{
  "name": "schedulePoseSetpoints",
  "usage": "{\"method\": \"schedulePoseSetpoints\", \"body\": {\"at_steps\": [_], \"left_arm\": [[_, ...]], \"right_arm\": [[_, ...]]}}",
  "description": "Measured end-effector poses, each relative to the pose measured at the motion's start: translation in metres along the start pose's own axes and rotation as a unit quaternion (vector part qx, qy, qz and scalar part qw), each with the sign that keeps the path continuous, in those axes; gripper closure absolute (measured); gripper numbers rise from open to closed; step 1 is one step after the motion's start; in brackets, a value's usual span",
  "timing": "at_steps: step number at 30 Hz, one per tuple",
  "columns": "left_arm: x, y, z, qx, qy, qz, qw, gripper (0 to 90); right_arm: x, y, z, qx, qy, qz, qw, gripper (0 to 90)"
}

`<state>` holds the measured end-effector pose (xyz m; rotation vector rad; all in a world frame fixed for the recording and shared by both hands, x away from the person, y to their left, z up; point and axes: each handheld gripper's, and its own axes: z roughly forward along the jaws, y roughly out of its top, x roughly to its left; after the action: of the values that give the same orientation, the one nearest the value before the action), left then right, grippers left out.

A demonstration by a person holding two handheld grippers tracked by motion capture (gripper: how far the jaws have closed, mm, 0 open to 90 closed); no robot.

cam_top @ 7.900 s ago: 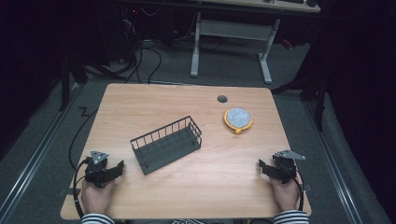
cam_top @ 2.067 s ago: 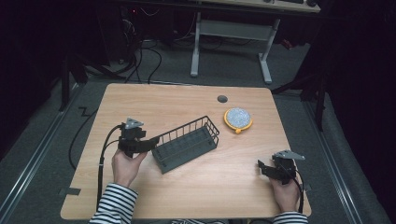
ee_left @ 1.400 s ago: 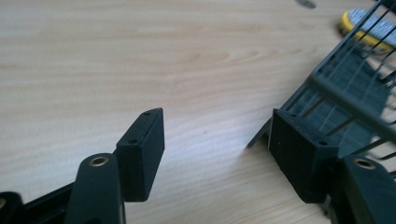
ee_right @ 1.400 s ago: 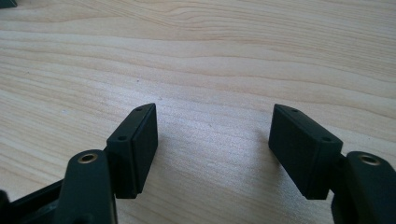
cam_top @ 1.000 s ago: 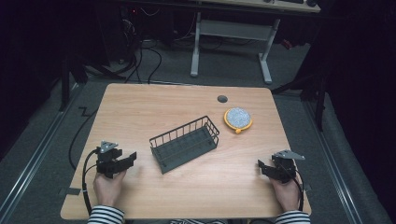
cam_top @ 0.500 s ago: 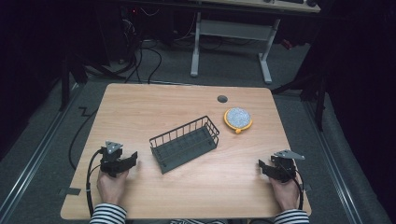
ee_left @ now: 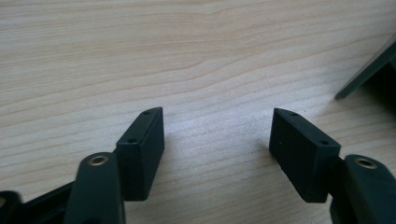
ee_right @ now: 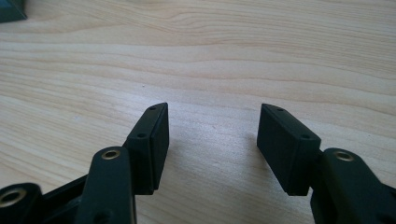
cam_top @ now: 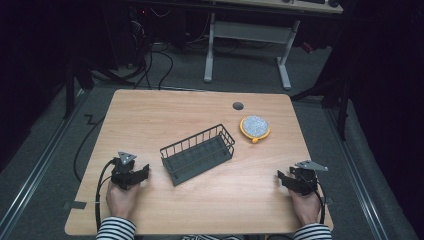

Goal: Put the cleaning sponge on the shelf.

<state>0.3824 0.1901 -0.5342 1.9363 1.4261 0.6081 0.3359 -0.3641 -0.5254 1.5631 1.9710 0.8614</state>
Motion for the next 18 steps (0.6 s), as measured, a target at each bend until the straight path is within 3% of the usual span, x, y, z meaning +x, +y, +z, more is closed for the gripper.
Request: {"method": "schedulePoseSetpoints", "body": {"at_steps": [4,7,18], "left_arm": [[-0.001,-0.003,0.000,-0.011,0.000,0.000,0.9999,35.5],[-0.001,-0.003,0.000,-0.011,0.000,-0.001,0.9999,35.3],[-0.001,-0.003,0.000,-0.010,-0.001,-0.001,0.9999,33.7]], "right_arm": [[-0.002,0.002,-0.003,0.001,0.019,0.024,0.9995,46.0],[-0.003,0.004,-0.005,0.003,0.021,0.031,0.9993,46.3],[0.008,0.043,-0.007,-0.021,0.037,0.013,0.9990,47.8]]}}
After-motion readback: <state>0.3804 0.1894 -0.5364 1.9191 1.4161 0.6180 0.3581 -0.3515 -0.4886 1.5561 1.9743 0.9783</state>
